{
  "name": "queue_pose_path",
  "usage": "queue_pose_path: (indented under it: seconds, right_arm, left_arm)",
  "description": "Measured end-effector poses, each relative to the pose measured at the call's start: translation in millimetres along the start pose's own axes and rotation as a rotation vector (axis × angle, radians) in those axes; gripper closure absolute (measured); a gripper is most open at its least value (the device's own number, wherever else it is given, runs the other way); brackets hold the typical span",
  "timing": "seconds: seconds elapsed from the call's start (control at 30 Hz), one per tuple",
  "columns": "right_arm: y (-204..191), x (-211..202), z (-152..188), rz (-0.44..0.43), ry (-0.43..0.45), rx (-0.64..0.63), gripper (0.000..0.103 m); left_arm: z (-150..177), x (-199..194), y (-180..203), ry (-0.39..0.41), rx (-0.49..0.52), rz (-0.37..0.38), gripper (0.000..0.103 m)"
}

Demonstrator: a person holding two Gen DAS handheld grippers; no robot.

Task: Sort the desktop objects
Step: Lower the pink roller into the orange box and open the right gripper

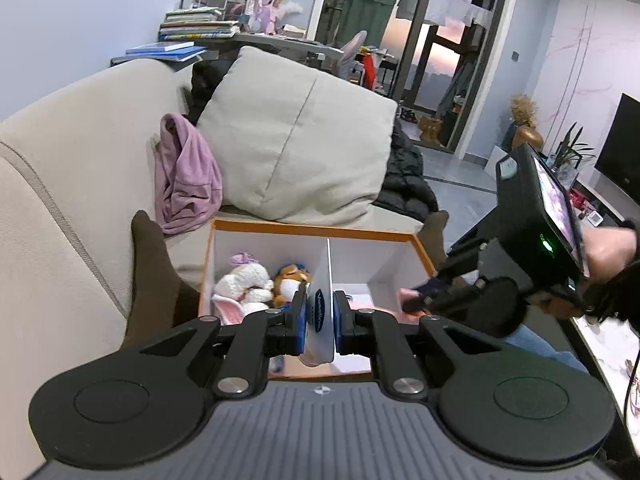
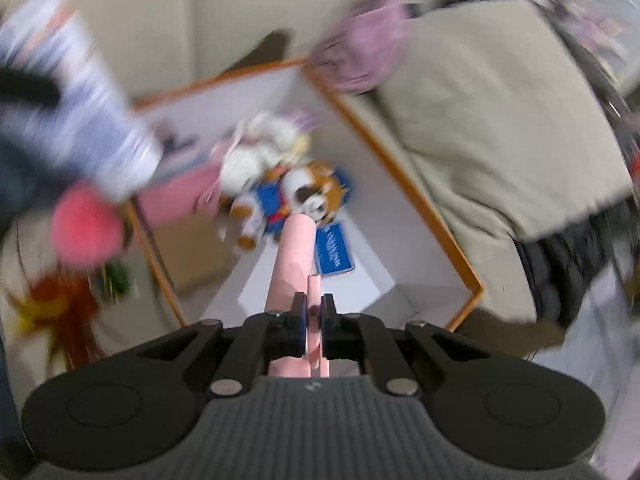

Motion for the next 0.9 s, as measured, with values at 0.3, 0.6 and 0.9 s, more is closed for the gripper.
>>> queue_pose_path:
  seconds: [0.3, 0.6, 0.9]
  right_arm:
    - [-22.9, 10.0, -8.8, -0.087, -0.140, -0.392, 0.097]
    - [35.4, 46.6, -27.8, 0.013, -0.241, 0.078, 0.097]
    - [43.2, 102.0, -20.9, 0.016, -0.371, 0.344, 0.096]
  left_arm:
    - [-2.0, 21.0, -11.0, -0.024, -0.028, 0.023, 0.089]
    - [1.9, 27.5, -15.8, -0.036, -0.043, 0.044, 0.089]
    - [4.8, 32.3, -16.3, -0.049, -0.047, 0.048, 0.089]
Point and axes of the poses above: each gripper's, at about its wrist camera, not at the fingertips, and x roughly the way its jaws point, y to its right, z to its underside, the point moved 2 cm from there along x, roughly the way its jaws point, and after that the axes turned 2 degrees about -y, right-handed, at the moved point
